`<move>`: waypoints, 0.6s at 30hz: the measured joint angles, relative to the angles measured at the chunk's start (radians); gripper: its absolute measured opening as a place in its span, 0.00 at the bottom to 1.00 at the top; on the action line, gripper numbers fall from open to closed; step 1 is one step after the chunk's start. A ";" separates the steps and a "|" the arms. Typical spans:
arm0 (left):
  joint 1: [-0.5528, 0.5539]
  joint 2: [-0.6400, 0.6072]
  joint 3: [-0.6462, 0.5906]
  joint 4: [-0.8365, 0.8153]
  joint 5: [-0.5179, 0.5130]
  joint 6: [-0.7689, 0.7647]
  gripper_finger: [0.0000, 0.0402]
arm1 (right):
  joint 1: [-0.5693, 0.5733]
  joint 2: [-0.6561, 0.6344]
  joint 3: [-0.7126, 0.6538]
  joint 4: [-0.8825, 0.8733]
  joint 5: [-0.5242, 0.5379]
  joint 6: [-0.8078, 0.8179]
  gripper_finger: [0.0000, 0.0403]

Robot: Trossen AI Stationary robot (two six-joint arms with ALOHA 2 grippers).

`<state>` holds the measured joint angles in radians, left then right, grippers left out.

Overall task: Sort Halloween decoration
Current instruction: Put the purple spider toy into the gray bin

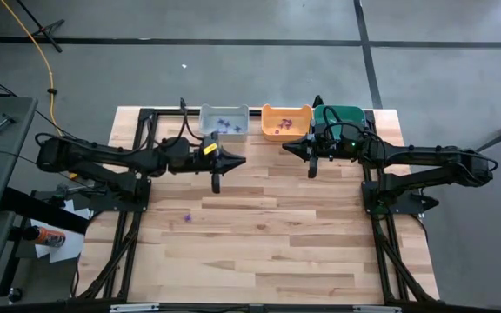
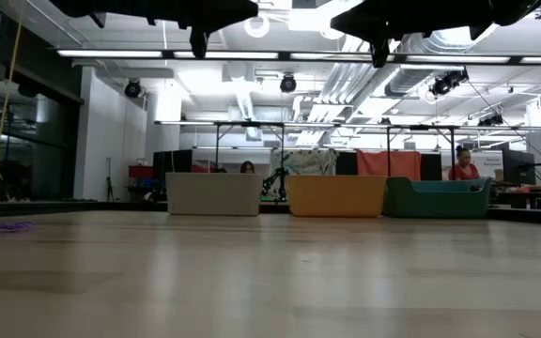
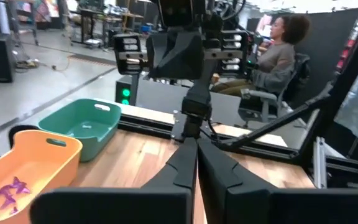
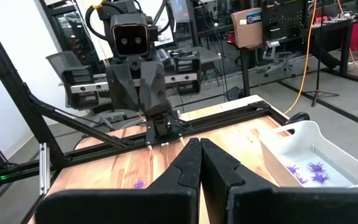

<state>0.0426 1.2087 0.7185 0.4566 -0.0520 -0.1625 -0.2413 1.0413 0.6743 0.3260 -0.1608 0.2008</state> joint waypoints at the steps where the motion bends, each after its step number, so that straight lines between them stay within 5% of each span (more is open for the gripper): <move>1: 0.006 0.000 0.000 -0.004 0.014 -0.001 0.01 | 0.000 0.000 0.000 0.000 0.000 0.000 0.00; 18: 0.037 0.000 0.000 -0.012 0.030 -0.008 0.00 | 0.000 0.000 0.000 0.000 -0.001 0.000 0.00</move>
<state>0.0795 1.2091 0.7185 0.4446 -0.0216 -0.1707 -0.2414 1.0415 0.6743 0.3260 -0.1619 0.2006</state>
